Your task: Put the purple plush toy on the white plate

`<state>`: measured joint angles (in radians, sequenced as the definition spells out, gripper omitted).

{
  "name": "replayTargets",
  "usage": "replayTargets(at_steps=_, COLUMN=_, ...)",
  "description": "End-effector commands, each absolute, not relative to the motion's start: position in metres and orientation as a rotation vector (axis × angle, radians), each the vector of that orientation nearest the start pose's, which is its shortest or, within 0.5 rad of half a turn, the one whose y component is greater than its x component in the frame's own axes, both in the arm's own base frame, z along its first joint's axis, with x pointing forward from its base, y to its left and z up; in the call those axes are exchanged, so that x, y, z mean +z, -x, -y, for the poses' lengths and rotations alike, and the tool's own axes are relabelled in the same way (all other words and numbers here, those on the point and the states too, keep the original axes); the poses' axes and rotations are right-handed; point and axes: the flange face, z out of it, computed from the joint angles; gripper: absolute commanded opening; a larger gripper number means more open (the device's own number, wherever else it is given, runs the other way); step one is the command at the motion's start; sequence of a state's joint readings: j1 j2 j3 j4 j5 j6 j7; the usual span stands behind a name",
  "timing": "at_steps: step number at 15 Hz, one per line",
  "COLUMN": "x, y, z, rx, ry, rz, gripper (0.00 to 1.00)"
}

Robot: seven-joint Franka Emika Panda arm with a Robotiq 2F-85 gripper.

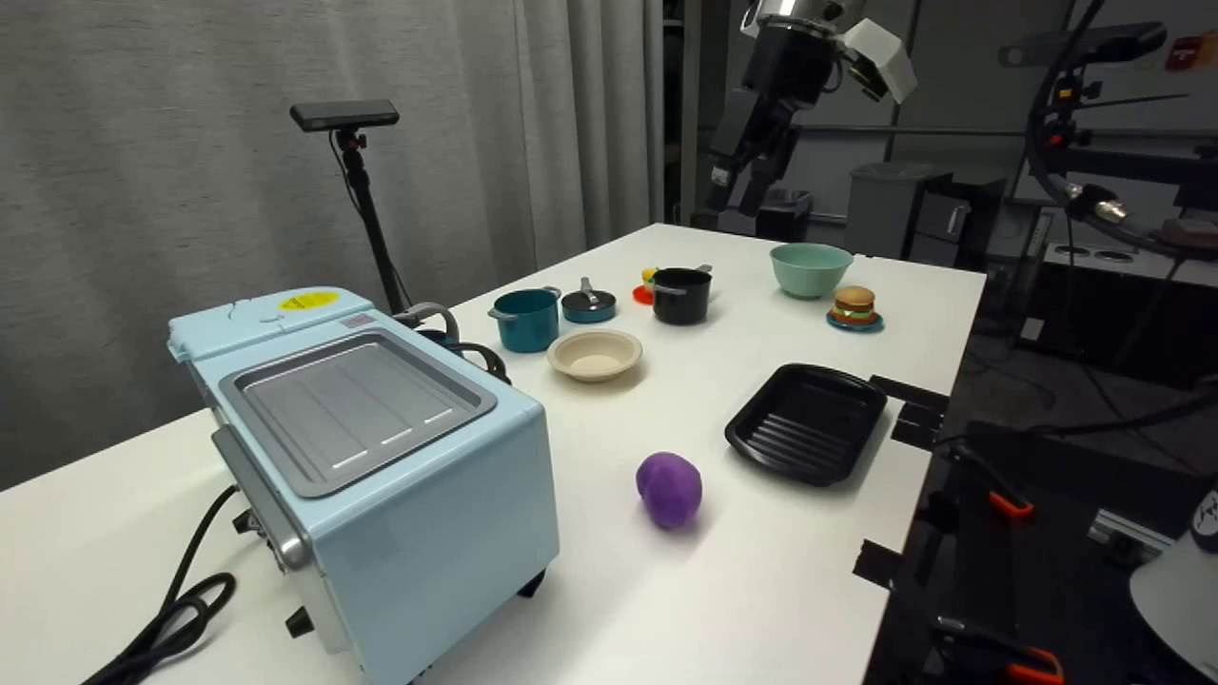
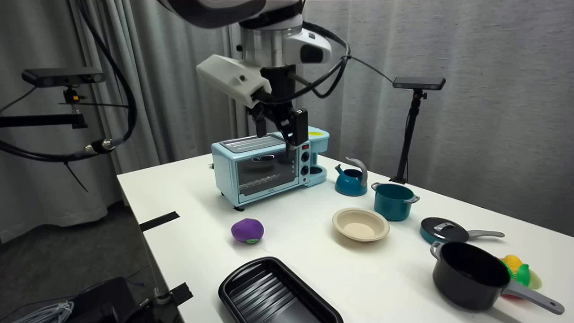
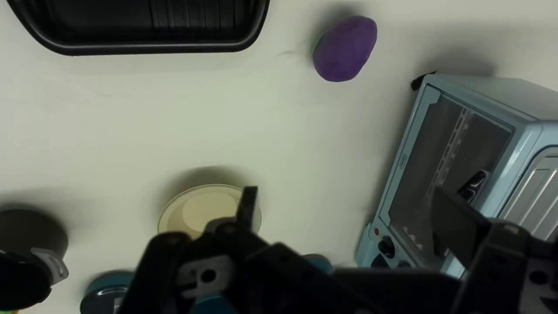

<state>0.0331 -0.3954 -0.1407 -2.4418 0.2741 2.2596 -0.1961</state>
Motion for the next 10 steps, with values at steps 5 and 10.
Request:
replayTargets(at_steps=5, x=0.467, y=-0.441, z=0.043, rx=-0.310, ry=2.857, rz=-0.054, gripper=1.00)
replayTargets(at_steps=10, x=0.475, y=-0.493, z=-0.007, rx=-0.197, ry=2.814, rz=-0.054, gripper=1.00)
